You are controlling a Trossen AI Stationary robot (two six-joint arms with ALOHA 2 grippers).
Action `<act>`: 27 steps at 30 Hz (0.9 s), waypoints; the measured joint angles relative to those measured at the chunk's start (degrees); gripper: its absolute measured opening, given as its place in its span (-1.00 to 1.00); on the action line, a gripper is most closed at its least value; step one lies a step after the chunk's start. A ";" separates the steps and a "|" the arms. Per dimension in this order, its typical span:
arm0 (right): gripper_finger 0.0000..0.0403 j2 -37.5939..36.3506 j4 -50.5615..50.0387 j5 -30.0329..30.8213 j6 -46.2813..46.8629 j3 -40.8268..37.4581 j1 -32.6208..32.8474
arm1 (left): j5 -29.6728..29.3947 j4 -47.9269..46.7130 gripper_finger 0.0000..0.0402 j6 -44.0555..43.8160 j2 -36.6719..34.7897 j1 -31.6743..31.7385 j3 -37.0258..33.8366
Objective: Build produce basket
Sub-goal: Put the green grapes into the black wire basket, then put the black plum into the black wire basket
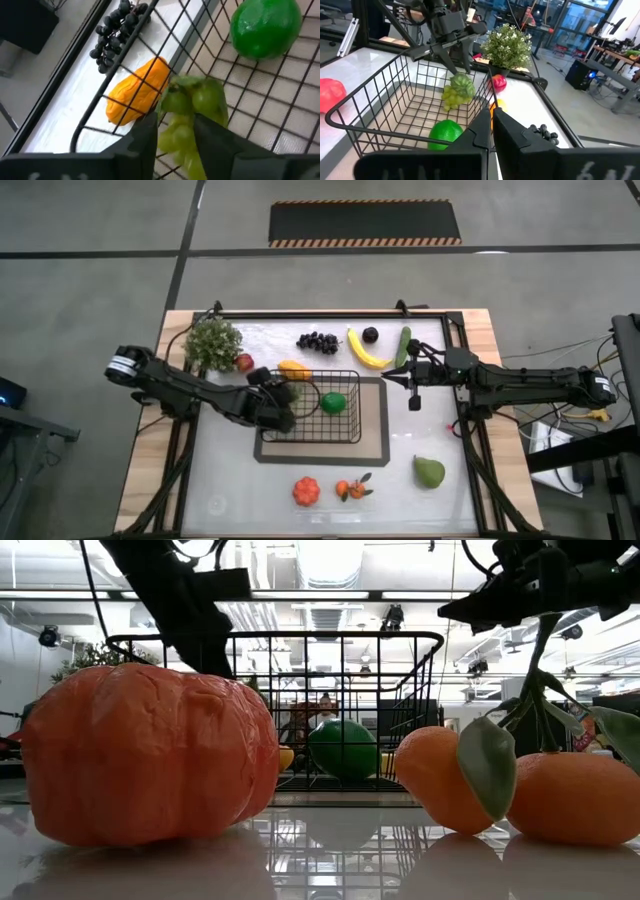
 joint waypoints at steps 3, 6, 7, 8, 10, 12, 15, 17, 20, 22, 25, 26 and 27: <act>-0.96 0.00 0.00 0.01 0.61 0.00 0.00 | 0.15 -1.31 -0.32 0.17 -1.39 0.01 0.00; -0.96 0.00 0.01 0.01 1.06 0.00 0.00 | 0.49 -1.24 -0.24 2.35 -3.13 -0.02 0.00; -0.96 0.00 0.10 0.02 1.36 0.00 0.00 | 1.03 -1.20 -0.23 3.70 -3.69 -0.02 0.00; -0.96 0.00 0.21 0.09 1.70 0.00 0.00 | 1.49 -1.21 -0.21 5.21 -4.26 -0.02 0.00; -0.96 0.00 0.64 0.45 2.61 0.00 0.00 | 1.67 -1.21 -0.21 8.10 -5.68 -0.02 0.00; -0.96 0.00 1.00 0.52 4.13 0.00 0.00 | 1.63 -1.14 -0.21 11.61 -7.44 -0.02 0.00; -0.96 0.00 1.84 1.03 7.39 -0.02 0.00 | 1.67 0.17 -0.21 17.95 -9.68 -0.02 0.00; -0.96 0.00 2.38 2.86 9.24 -0.02 0.00 | 1.73 2.71 -0.21 23.88 -11.44 -0.04 -0.29; -0.96 0.02 2.29 7.70 11.41 -0.02 0.00 | 4.94 11.84 -0.21 34.49 -14.56 -0.02 -2.43; -0.96 0.02 2.36 11.63 13.16 -0.02 0.00 | 9.21 18.92 -0.21 41.54 -16.93 0.03 -5.22; -0.96 0.35 0.32 16.00 15.67 0.96 -0.02 | 14.30 30.06 -0.20 50.21 -20.38 0.10 -9.80; -0.96 0.78 -0.54 16.15 16.14 1.79 -0.02 | 15.09 33.44 -0.20 52.23 -21.49 0.14 -11.38; -0.96 1.36 -1.58 16.21 16.63 2.77 -0.02 | 15.43 36.58 -0.20 53.87 -22.47 0.18 -12.83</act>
